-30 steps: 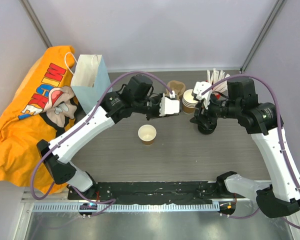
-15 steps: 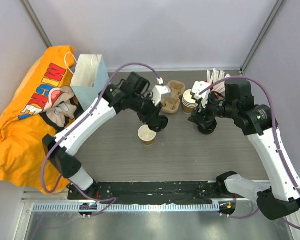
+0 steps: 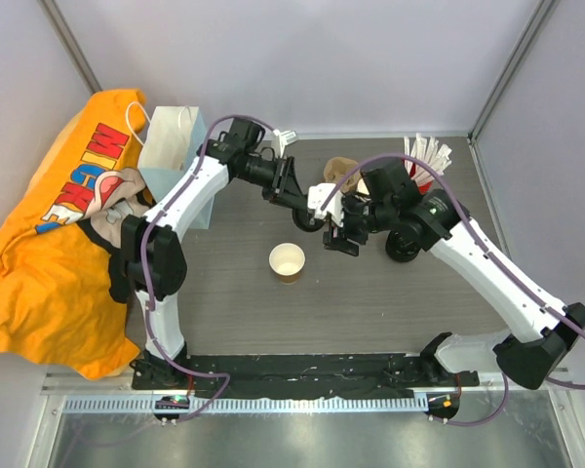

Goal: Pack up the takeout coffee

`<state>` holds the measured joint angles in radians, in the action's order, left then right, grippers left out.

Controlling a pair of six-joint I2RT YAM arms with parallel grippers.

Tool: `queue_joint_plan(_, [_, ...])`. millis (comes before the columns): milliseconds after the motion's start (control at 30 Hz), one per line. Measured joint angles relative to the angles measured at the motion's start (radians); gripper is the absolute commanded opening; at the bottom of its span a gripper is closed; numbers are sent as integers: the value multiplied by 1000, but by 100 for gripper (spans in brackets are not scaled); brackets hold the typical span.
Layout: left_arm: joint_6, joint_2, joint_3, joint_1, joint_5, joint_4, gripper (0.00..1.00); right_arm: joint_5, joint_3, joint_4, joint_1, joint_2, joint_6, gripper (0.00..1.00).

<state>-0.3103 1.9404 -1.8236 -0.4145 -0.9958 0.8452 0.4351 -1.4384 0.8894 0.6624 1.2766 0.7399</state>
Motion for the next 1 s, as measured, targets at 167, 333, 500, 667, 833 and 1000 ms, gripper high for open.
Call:
queue_joint_plan(167, [-100,0,76,-8,-60,-95,0,-11,-11,-24,19,27,48,63])
queue_joint_plan(333, [-171,-7,140,-9,-96,-159,0,-6,-10,-46,25,46,92,61])
queue_joint_plan(500, [-230,-20,176,-9,-132,-223,0,6,2,-52,29,55,131,55])
queue_joint_plan(667, [-268,-24,190,-9,-158,-272,0,11,42,-68,31,55,149,50])
queue_joint_plan(833, [-301,-45,219,-9,-180,-308,0,8,89,-91,31,55,148,45])
queue_joint_plan(1000, [-332,-77,243,-9,-198,-346,0,-10,98,-126,31,55,147,44])
